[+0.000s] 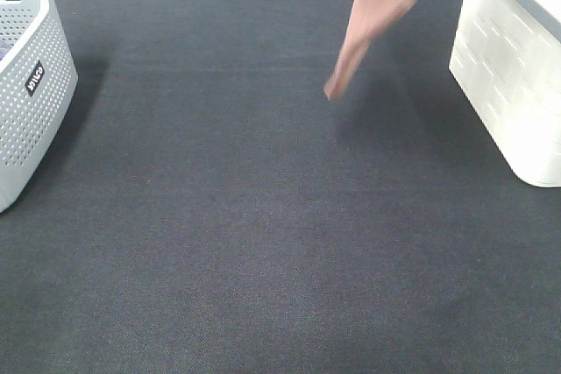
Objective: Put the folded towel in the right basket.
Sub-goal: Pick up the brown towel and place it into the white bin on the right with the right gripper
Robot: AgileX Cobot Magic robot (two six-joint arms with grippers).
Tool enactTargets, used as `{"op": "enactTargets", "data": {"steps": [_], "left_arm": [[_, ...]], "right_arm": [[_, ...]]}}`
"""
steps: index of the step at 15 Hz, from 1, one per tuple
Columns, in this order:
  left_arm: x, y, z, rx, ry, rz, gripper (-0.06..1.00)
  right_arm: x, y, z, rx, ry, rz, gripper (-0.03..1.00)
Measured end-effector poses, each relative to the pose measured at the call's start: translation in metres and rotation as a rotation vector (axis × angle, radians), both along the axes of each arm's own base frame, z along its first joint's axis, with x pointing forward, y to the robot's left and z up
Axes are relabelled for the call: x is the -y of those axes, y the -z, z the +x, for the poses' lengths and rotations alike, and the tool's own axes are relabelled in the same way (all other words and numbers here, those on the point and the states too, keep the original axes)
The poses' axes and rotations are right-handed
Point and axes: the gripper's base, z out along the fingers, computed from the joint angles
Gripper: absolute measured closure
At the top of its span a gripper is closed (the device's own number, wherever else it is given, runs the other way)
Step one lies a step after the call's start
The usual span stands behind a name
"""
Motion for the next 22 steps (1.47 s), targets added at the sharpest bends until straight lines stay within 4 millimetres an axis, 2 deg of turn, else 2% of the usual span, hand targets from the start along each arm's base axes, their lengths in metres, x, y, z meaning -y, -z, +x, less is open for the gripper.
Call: {"op": "enactTargets", "data": {"steps": [1, 2, 5, 9, 14, 18, 19, 20, 22], "left_arm": [[0.000, 0.000, 0.000, 0.000, 0.000, 0.000, 0.07], [0.000, 0.000, 0.000, 0.000, 0.000, 0.000, 0.07], [0.000, 0.000, 0.000, 0.000, 0.000, 0.000, 0.07], [0.000, 0.000, 0.000, 0.000, 0.000, 0.000, 0.07], [0.000, 0.000, 0.000, 0.000, 0.000, 0.000, 0.07], [0.000, 0.000, 0.000, 0.000, 0.000, 0.000, 0.07], [0.000, 0.000, 0.000, 0.000, 0.000, 0.000, 0.07], [0.000, 0.000, 0.000, 0.000, 0.000, 0.000, 0.07], [0.000, 0.000, 0.000, 0.000, 0.000, 0.000, 0.07]], "right_arm": [[0.007, -0.017, -0.008, 0.046, 0.024, -0.031, 0.97], [0.007, -0.017, -0.008, 0.046, 0.024, -0.031, 0.97], [0.028, -0.061, -0.034, 0.167, 0.098, -0.133, 0.97], [0.047, -0.081, -0.045, 0.236, 0.176, -0.221, 0.97], [0.136, -0.081, -0.035, 0.160, 0.384, -0.082, 0.97], [0.210, -0.079, -0.038, 0.147, 0.505, 0.046, 0.97], [0.223, -0.073, -0.036, 0.129, 0.527, 0.053, 0.97], [0.237, -0.056, -0.028, 0.076, 0.553, 0.055, 0.97], [0.244, -0.032, -0.014, 0.015, 0.559, 0.055, 0.97]]}}
